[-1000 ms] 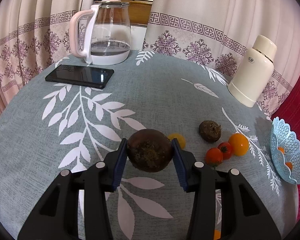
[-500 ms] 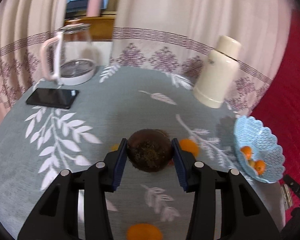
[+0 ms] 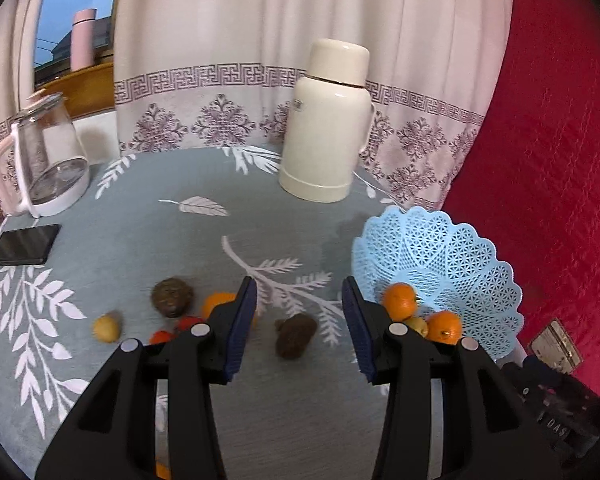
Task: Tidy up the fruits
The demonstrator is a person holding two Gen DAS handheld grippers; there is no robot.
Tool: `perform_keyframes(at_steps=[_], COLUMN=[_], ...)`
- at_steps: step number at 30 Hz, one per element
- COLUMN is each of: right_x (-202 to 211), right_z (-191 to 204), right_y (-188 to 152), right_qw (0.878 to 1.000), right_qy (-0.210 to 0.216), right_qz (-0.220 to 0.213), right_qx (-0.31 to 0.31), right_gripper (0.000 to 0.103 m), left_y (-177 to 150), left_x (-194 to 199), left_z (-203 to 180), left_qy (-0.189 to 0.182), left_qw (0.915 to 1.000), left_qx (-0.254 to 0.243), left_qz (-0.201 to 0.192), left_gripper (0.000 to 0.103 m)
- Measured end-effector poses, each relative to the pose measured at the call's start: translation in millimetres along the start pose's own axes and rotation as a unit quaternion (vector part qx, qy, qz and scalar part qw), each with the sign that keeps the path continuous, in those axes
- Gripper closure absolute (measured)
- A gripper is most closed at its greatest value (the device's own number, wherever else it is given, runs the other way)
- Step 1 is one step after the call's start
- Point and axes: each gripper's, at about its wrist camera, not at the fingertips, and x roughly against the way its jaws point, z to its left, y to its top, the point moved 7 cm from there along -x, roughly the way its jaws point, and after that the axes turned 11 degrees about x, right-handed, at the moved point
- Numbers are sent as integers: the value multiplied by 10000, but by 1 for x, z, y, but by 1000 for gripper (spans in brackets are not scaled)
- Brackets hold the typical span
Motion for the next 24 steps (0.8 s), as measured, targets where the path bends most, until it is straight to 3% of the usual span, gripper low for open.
perform_keyframes(at_steps=[10, 15, 19, 24], right_x=[-7, -7, -7, -7], right_z=[3, 1, 3, 4], right_y=[-3, -4, -5, -6], right_qw=[9998, 9996, 9996, 9996], right_qy=[183, 264, 274, 284], right_qz=[20, 28, 37, 32], right_qx=[-18, -98, -59, -19], right_gripper=[38, 38, 38, 38], left_y=[-4, -28, -43, -50], left_x=[-24, -30, -43, -58], left_z=[34, 25, 15, 1], left_qy=[224, 153, 126, 80], left_qw=[9980, 9974, 9959, 9943], left_qx=[398, 108, 46, -154], left_qz=[441, 691, 895, 1049], left_gripper=[57, 56, 48, 48])
